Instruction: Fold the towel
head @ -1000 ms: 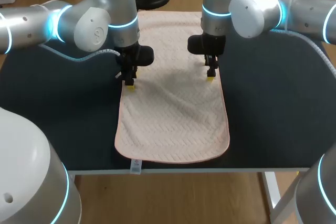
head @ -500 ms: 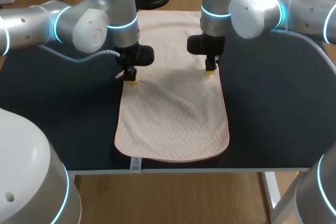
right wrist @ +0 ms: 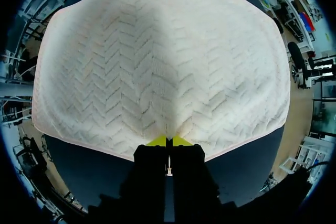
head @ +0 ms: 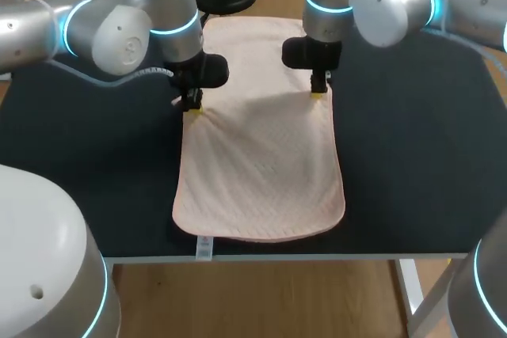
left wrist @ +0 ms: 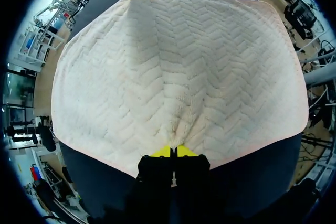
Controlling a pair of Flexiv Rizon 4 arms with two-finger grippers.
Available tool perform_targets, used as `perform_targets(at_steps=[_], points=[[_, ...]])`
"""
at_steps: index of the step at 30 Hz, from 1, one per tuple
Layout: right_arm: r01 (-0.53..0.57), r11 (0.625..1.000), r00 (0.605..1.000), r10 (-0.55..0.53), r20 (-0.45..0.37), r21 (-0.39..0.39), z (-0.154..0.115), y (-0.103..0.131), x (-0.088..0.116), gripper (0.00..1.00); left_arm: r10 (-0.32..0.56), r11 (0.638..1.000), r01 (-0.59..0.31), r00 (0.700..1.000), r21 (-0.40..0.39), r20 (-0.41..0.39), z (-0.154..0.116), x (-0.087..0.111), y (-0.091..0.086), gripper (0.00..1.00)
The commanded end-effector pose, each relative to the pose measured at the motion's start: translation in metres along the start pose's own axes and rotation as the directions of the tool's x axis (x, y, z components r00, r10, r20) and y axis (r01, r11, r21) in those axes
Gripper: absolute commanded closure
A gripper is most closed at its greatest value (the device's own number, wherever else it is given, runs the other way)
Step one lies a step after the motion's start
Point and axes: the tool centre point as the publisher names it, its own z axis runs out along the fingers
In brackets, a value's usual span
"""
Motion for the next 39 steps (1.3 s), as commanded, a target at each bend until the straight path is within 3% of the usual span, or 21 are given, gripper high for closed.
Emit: perform_targets(at_steps=[1,10,21,27,39], points=[[-0.002,1.000,0.999,0.003,0.048,-0.013,-0.029,-0.016,0.008,1.00,-0.014,1.000,0.015,1.000,-0.019,0.021,-0.031,0.002,0.001,1.00],[0.021,1.000,0.994,-0.020,0.111,-0.009,-0.073,-0.016,-0.011,1.00,-0.028,0.998,0.031,0.998,-0.058,0.058,-0.067,-0.017,-0.010,1.00],[0.047,0.999,0.980,-0.046,0.191,-0.003,-0.132,-0.011,-0.045,1.00,-0.044,0.999,0.048,0.985,-0.018,0.166,-0.121,-0.044,-0.023,1.00],[0.055,0.998,0.972,-0.055,0.228,0.008,-0.168,-0.012,-0.068,1.00,-0.066,0.997,0.070,0.975,-0.012,0.214,-0.156,-0.065,-0.027,1.00],[0.074,0.997,0.956,-0.075,0.283,0.015,-0.222,-0.011,-0.112,1.00,-0.056,0.998,0.065,0.966,-0.024,0.251,-0.195,-0.113,-0.036,1.00]])
